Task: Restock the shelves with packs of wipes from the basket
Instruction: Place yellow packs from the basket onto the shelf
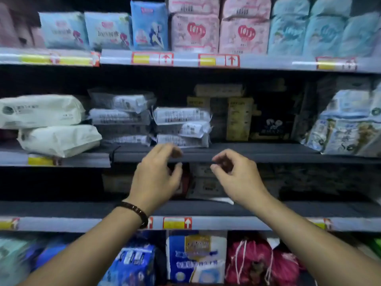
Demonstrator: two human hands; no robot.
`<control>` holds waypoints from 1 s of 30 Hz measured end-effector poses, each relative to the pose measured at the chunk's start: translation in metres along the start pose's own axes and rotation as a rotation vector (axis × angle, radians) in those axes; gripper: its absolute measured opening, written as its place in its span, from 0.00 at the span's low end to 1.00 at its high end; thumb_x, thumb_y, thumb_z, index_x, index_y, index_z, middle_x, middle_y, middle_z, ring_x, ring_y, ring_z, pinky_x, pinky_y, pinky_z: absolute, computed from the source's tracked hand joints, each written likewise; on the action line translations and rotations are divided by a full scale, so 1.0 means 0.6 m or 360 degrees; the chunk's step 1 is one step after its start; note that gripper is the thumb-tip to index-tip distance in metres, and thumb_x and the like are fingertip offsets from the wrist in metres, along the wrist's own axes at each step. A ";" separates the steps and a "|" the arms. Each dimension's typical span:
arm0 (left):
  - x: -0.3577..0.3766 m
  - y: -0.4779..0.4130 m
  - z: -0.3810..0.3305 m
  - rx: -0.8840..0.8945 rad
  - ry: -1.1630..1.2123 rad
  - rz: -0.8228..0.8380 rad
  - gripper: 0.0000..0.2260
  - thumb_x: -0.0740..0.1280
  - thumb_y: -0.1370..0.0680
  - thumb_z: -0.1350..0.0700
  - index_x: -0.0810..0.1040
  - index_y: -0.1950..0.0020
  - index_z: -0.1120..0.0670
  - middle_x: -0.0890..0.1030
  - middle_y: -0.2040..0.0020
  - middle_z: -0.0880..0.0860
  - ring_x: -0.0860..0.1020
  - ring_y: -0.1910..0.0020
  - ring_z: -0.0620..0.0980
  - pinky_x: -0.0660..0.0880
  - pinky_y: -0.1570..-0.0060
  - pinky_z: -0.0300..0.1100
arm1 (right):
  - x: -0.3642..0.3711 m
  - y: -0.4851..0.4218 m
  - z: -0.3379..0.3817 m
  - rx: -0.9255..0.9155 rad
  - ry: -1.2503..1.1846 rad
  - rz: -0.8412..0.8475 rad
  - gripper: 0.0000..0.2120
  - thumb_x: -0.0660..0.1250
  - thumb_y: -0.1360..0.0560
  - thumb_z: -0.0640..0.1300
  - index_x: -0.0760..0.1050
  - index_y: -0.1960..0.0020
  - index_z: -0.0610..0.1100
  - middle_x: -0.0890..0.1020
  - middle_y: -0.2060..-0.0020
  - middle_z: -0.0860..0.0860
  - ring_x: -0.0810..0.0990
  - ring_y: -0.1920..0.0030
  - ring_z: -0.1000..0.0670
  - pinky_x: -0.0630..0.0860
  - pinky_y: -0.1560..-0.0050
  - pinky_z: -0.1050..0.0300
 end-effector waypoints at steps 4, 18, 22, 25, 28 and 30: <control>0.153 0.238 0.011 -0.0259 0.0020 0.0885 0.06 0.68 0.25 0.46 0.79 0.51 0.44 0.84 0.55 0.40 0.82 0.54 0.40 0.81 0.52 0.46 | 0.082 0.190 -0.141 0.0229 0.0005 0.0415 0.08 0.74 0.23 0.43 0.81 0.60 0.51 0.84 0.66 0.54 0.79 0.66 0.56 0.74 0.61 0.60; 0.316 0.725 0.070 -0.0667 -0.0145 0.2525 0.28 0.73 0.23 0.40 0.76 0.29 0.56 0.80 0.31 0.59 0.78 0.33 0.60 0.73 0.42 0.44 | 0.282 0.589 -0.457 0.1336 0.0165 0.1200 0.11 0.78 0.27 0.51 0.80 0.62 0.47 0.80 0.68 0.57 0.74 0.69 0.58 0.70 0.69 0.64; 0.322 0.747 0.071 -0.0810 -0.0095 0.2495 0.35 0.76 0.26 0.38 0.72 0.26 0.55 0.77 0.30 0.57 0.77 0.33 0.60 0.74 0.41 0.46 | 0.308 0.613 -0.451 0.1439 0.0117 0.1368 0.10 0.78 0.27 0.46 0.80 0.50 0.46 0.80 0.61 0.55 0.73 0.70 0.54 0.66 0.74 0.63; 0.321 0.748 0.079 -0.0926 -0.0088 0.2432 0.37 0.77 0.27 0.39 0.70 0.23 0.53 0.78 0.29 0.55 0.78 0.33 0.56 0.74 0.41 0.44 | 0.323 0.629 -0.451 0.1473 0.0101 0.1495 0.23 0.79 0.30 0.48 0.77 0.37 0.48 0.81 0.55 0.49 0.76 0.65 0.49 0.69 0.69 0.57; 0.328 0.757 0.060 -0.0968 -0.0003 0.2502 0.37 0.76 0.28 0.36 0.72 0.24 0.49 0.79 0.30 0.52 0.78 0.34 0.55 0.74 0.41 0.42 | 0.342 0.643 -0.444 0.1490 0.0005 0.1510 0.31 0.80 0.29 0.44 0.74 0.29 0.42 0.80 0.54 0.49 0.81 0.60 0.49 0.77 0.64 0.54; 0.333 0.769 0.048 -0.0880 -0.0065 0.2572 0.40 0.74 0.33 0.29 0.73 0.26 0.47 0.78 0.30 0.54 0.77 0.35 0.58 0.77 0.37 0.49 | 0.351 0.649 -0.437 0.1428 0.0037 0.1512 0.35 0.80 0.29 0.44 0.72 0.25 0.42 0.81 0.49 0.49 0.82 0.55 0.49 0.78 0.60 0.57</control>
Point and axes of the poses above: each hand's wrist, its own y-axis away from the middle knuckle, its own x-axis out of the palm, z = x × y, the point moved 9 cm from there along -y, towards the middle knuckle
